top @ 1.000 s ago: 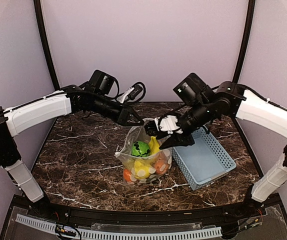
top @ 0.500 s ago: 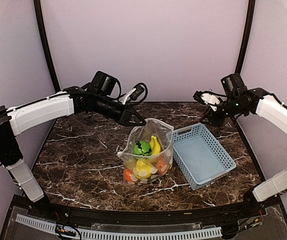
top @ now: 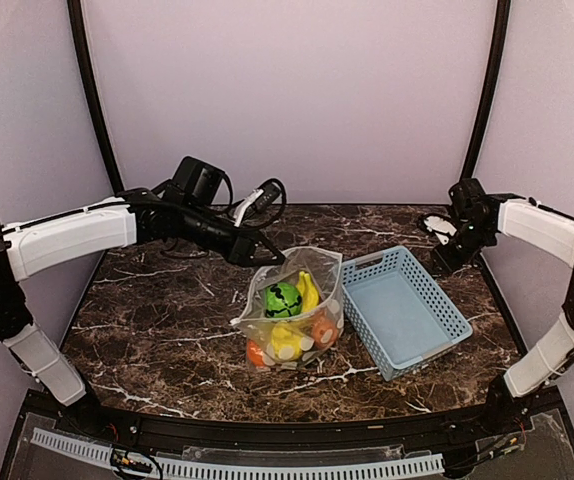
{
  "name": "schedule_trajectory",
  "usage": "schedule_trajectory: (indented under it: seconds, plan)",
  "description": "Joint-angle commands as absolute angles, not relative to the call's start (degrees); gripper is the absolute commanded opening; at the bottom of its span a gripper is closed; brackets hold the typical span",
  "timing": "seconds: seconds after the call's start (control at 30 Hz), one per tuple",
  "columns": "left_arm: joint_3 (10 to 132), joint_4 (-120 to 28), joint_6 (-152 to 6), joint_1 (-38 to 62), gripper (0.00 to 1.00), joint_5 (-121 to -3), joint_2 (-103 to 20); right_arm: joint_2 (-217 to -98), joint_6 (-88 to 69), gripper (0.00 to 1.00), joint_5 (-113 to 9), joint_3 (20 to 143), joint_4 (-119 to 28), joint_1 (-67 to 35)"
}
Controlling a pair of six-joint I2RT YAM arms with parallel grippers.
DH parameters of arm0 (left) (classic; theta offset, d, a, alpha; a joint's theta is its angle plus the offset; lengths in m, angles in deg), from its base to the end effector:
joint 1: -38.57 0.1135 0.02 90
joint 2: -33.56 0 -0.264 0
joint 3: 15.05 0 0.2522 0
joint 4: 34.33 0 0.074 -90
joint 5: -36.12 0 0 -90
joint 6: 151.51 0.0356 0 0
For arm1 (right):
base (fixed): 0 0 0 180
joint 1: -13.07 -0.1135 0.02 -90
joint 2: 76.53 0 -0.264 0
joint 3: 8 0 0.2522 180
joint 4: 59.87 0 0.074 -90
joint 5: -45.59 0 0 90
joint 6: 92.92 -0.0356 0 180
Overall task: Place the food in the zip-top bag and seal the zipper
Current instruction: Move the bin to the center of the board.
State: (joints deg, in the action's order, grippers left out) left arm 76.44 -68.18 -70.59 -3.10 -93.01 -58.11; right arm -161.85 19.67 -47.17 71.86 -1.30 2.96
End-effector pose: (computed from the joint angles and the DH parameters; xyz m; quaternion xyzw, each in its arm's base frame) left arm 0.2570 -0.2589 0.3197 0.3843 0.7546 -0.4567 0.2728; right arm 0.2926 0.0539 0.2541 -0.2794 0.9332 -0.0011 0.2259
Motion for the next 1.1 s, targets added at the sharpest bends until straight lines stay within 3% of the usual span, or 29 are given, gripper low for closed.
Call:
schedule_trajectory:
  seconds: [0.0,0.8,1.0,1.07]
  plan:
    - [75.6,-67.2,-70.0,-4.0,0.01,-93.0,-54.3,-165.8,17.8,0.33,-50.2,72.8,1.4,5.1]
    - [75.4,-67.5,-69.8,-4.5,0.01,-91.8,-54.7,-165.9,19.4,0.31,-59.1,70.7,2.2,5.2]
    - [75.3,-67.5,-69.8,-4.6,0.01,-91.6,-54.7,-167.4,19.3,0.16,-59.6,71.3,1.8,5.2]
    - [75.3,-67.6,-69.7,-4.7,0.01,-91.5,-54.6,-168.3,19.1,0.16,-59.9,71.7,2.0,5.2]
